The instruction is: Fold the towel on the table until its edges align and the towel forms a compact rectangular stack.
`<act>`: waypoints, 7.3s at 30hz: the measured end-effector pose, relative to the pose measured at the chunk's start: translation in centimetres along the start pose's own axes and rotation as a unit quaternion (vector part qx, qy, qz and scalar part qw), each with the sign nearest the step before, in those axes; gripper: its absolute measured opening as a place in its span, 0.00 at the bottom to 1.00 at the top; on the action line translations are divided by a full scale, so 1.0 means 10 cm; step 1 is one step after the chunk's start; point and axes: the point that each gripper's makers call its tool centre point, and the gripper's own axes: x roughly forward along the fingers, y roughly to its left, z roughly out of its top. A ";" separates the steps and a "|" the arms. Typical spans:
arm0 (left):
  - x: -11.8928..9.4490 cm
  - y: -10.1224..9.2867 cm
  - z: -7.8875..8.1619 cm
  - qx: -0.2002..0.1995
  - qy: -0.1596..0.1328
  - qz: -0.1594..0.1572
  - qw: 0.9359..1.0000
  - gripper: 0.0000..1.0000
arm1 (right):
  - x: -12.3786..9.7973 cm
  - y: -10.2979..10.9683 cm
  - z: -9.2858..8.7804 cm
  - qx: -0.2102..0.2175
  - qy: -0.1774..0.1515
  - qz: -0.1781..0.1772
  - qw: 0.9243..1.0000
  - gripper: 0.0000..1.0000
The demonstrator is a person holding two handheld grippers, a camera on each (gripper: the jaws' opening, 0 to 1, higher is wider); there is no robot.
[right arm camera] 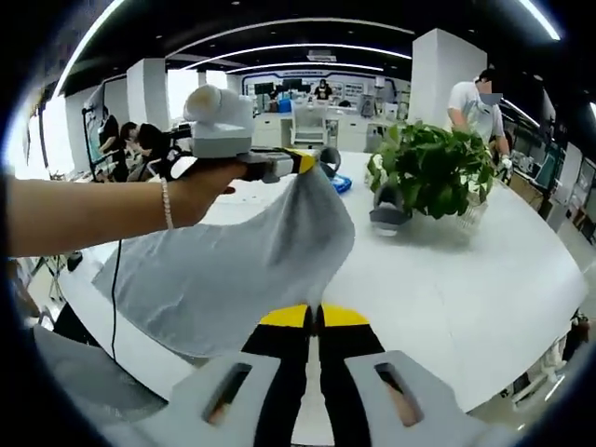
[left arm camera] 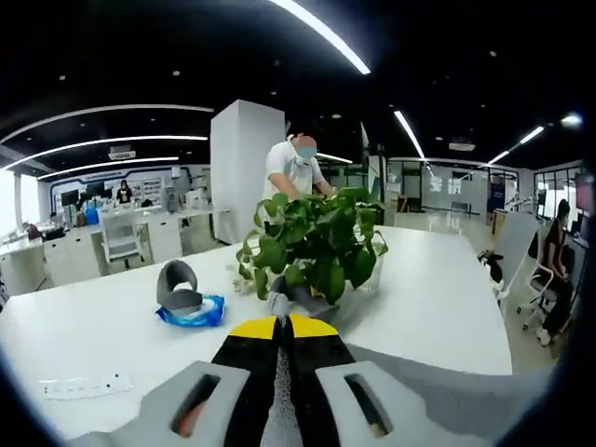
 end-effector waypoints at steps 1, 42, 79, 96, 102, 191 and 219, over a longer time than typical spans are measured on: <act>-0.02 0.04 0.00 0.002 0.001 0.001 1.000 0.03 | 0.00 0.08 0.03 -0.007 -0.005 0.008 1.000 0.00; -1.08 1.67 0.10 -0.005 -0.021 0.098 0.995 0.03 | -0.07 2.46 0.87 -0.175 -0.088 0.271 0.943 0.00; -2.32 2.98 -0.47 0.012 0.012 0.188 0.982 0.03 | 0.14 4.03 0.81 -0.239 -0.092 0.428 0.866 0.00; -2.51 3.40 -1.04 -0.019 0.025 0.190 0.981 0.03 | 0.56 4.47 0.43 -0.293 -0.077 0.442 0.844 0.01; -2.52 3.58 -1.40 -0.030 0.039 0.187 0.981 0.03 | 0.82 4.54 0.25 -0.282 -0.059 0.449 0.846 0.01; -4.68 2.19 -3.15 -0.097 0.252 0.391 0.880 0.03 | 3.50 2.30 0.07 -0.374 0.078 0.218 0.898 0.00; -4.45 2.13 -3.14 -0.063 0.358 0.330 0.871 0.01 | 3.26 1.75 -0.17 -0.318 0.137 0.147 0.926 0.00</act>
